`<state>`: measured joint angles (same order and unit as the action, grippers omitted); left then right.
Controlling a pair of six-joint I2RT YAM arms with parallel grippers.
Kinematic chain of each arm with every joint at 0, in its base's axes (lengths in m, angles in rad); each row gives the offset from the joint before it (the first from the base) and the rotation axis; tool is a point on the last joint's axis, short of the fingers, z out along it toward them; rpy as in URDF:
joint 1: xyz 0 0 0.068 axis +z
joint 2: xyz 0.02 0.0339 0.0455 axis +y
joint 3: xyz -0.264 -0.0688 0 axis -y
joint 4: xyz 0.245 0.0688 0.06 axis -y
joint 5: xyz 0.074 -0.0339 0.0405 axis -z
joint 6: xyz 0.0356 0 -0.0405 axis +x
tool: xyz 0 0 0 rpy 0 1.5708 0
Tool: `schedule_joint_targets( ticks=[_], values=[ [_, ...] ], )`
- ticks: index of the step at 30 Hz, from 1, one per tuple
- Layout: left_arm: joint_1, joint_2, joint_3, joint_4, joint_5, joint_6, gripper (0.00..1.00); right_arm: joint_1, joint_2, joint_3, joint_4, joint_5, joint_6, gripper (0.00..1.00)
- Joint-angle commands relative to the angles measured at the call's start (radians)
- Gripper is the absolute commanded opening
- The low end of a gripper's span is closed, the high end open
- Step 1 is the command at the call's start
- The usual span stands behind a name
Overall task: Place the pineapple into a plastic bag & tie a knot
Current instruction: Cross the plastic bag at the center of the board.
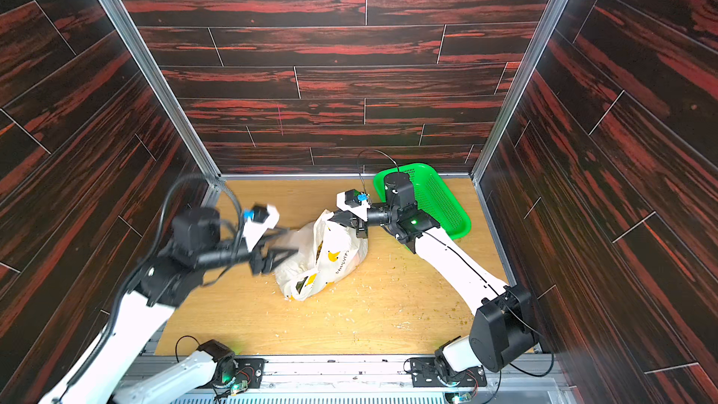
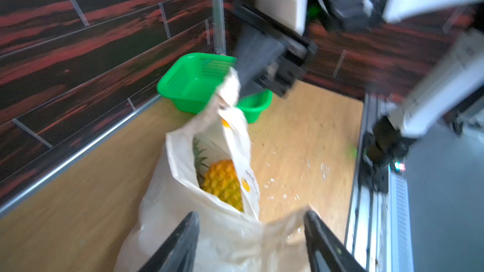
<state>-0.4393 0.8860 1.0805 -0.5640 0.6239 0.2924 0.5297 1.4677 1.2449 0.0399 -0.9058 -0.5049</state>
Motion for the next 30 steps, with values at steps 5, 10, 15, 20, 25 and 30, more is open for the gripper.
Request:
schedule_joint_targets(
  ticks=[5,10,15,20,25,30],
  values=[
    [-0.001,0.09,-0.04,-0.152,0.1,0.291,0.75,-0.004,-0.024,0.019,-0.014,-0.011,0.012,0.0],
    [-0.004,0.118,-0.057,-0.13,0.15,0.325,0.86,-0.004,-0.026,0.024,-0.026,-0.004,0.011,0.0],
    [-0.004,0.124,-0.016,-0.262,0.145,0.404,0.87,-0.004,-0.022,0.028,-0.034,-0.002,0.011,0.0],
    [-0.003,0.074,-0.01,-0.336,-0.001,0.463,0.87,-0.004,-0.027,0.031,-0.042,-0.002,0.01,0.0],
    [-0.003,0.047,0.003,-0.391,-0.099,0.503,0.87,-0.004,-0.026,0.037,-0.055,-0.01,0.006,0.0],
    [-0.013,0.054,-0.03,-0.298,0.02,0.429,0.87,-0.004,-0.026,0.041,-0.061,-0.016,0.004,0.0]
  ],
)
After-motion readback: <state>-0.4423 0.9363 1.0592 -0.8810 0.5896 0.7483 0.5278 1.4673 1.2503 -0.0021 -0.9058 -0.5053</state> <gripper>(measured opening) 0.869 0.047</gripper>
